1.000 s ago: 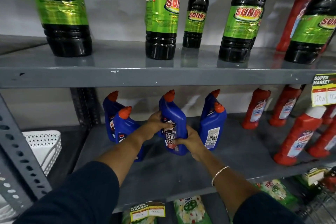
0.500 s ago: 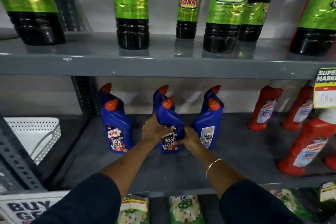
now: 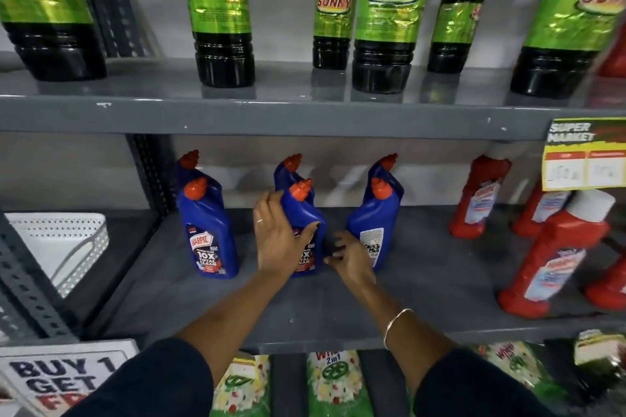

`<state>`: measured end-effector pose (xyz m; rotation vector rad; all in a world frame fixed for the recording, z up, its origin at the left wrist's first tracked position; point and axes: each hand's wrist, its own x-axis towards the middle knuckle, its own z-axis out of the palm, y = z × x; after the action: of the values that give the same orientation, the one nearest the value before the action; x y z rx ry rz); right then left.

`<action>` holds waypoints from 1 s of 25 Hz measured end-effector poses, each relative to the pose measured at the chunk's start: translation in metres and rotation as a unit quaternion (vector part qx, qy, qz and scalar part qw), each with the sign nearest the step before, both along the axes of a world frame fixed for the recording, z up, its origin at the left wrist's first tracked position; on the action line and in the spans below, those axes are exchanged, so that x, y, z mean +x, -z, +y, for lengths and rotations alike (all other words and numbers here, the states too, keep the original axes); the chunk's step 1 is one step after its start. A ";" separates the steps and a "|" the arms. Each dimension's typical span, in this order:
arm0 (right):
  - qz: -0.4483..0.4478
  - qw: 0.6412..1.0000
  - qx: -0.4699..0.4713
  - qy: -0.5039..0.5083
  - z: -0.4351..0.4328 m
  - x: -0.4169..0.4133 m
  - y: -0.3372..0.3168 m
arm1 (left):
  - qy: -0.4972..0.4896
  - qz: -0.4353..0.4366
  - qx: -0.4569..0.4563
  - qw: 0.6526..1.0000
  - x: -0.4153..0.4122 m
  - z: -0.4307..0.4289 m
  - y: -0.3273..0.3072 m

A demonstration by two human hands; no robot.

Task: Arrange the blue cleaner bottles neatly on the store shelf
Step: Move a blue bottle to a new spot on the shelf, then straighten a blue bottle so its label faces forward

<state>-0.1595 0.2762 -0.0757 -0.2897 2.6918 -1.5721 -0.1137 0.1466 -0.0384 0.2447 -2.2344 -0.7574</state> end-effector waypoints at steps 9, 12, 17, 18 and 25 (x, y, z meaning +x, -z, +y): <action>-0.029 0.994 -0.086 0.068 0.086 -0.037 0.001 | 0.237 -0.184 0.058 0.952 -0.040 0.082 -0.024; -0.103 0.992 -0.071 -0.023 0.093 -0.063 0.020 | 0.209 -0.254 0.113 0.937 -0.070 0.083 -0.019; -0.044 0.996 -0.063 -0.041 0.103 -0.080 0.008 | 0.147 -0.219 0.065 0.962 -0.073 0.092 -0.022; -0.029 0.998 -0.044 -0.046 0.105 -0.080 0.000 | 0.113 -0.199 0.065 0.971 -0.070 0.097 -0.027; 0.022 0.999 0.030 -0.016 0.073 -0.048 -0.018 | -0.077 -0.162 0.178 0.968 -0.068 0.138 -0.073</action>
<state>-0.2073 0.3489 -0.0581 -0.3684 2.7471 -1.4928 -0.1813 0.2845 0.0342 0.7557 -2.3296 -1.0944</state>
